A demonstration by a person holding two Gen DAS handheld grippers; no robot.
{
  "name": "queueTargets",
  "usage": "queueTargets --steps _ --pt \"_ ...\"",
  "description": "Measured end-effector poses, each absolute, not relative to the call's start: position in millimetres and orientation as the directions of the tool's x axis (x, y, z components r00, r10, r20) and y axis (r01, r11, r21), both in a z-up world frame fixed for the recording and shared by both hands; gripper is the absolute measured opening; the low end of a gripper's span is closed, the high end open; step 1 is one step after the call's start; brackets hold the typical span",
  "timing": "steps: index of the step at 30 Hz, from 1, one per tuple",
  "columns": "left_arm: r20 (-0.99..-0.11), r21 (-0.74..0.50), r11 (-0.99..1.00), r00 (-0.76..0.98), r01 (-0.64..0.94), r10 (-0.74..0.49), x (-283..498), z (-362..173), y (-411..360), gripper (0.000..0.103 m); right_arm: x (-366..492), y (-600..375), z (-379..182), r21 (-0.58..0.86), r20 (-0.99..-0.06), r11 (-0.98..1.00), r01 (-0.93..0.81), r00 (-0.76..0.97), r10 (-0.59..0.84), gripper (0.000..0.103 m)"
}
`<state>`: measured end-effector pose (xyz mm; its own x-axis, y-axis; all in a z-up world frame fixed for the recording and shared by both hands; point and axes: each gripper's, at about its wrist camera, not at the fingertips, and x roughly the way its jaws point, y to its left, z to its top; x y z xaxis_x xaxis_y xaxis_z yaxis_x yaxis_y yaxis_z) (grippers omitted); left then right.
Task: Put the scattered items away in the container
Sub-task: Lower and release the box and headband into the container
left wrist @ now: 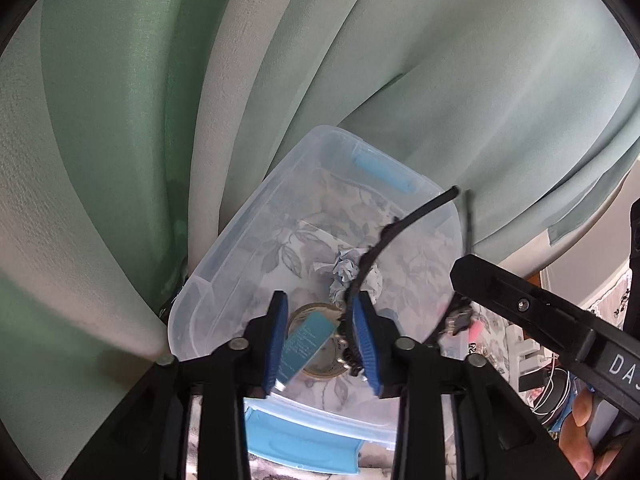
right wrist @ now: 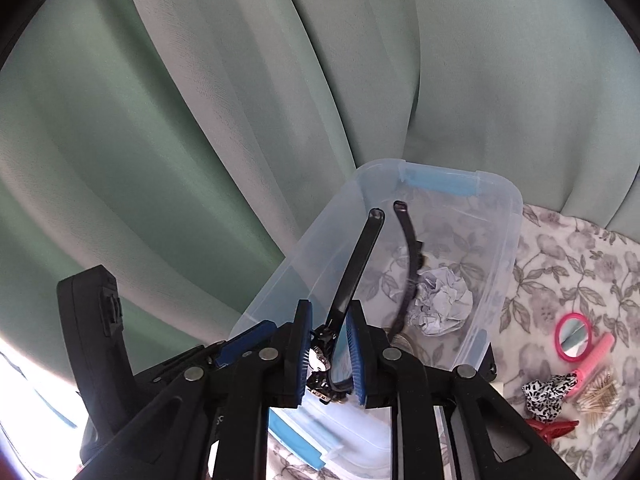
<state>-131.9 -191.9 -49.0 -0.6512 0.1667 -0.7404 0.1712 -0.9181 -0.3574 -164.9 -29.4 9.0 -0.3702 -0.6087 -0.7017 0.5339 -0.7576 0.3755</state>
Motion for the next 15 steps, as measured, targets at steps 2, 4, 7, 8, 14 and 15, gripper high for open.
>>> queueTargets --steps 2,4,7,8,14,15 --pt "-0.739 -0.363 -0.916 -0.651 0.17 0.172 -146 -55 -194 0.051 -172 -23 12 0.366 -0.707 -0.761 0.535 -0.372 -0.601 0.022" --pt "-0.739 -0.364 -0.916 -0.651 0.17 0.173 -143 -55 -194 0.056 -150 -34 12 0.361 -0.707 -0.76 0.541 -0.373 -0.601 0.032" --pt "-0.74 -0.359 -0.917 -0.651 0.172 0.168 -141 -50 -190 0.061 -147 -29 9 0.348 -0.706 -0.767 0.54 -0.387 -0.593 0.044" --pt "-0.74 -0.36 -0.917 -0.651 0.173 0.167 -141 -50 -189 0.062 -145 -28 9 0.348 -0.705 -0.767 0.539 -0.388 -0.593 0.045" --pt "-0.741 -0.36 -0.916 -0.651 0.177 0.165 -134 -46 -187 0.071 -132 -15 15 0.346 -0.707 -0.776 0.528 -0.397 -0.585 0.05" --pt "-0.741 -0.362 -0.915 -0.651 0.179 0.166 -139 -48 -188 0.071 -133 -14 13 0.343 -0.708 -0.78 0.524 -0.401 -0.581 0.05"
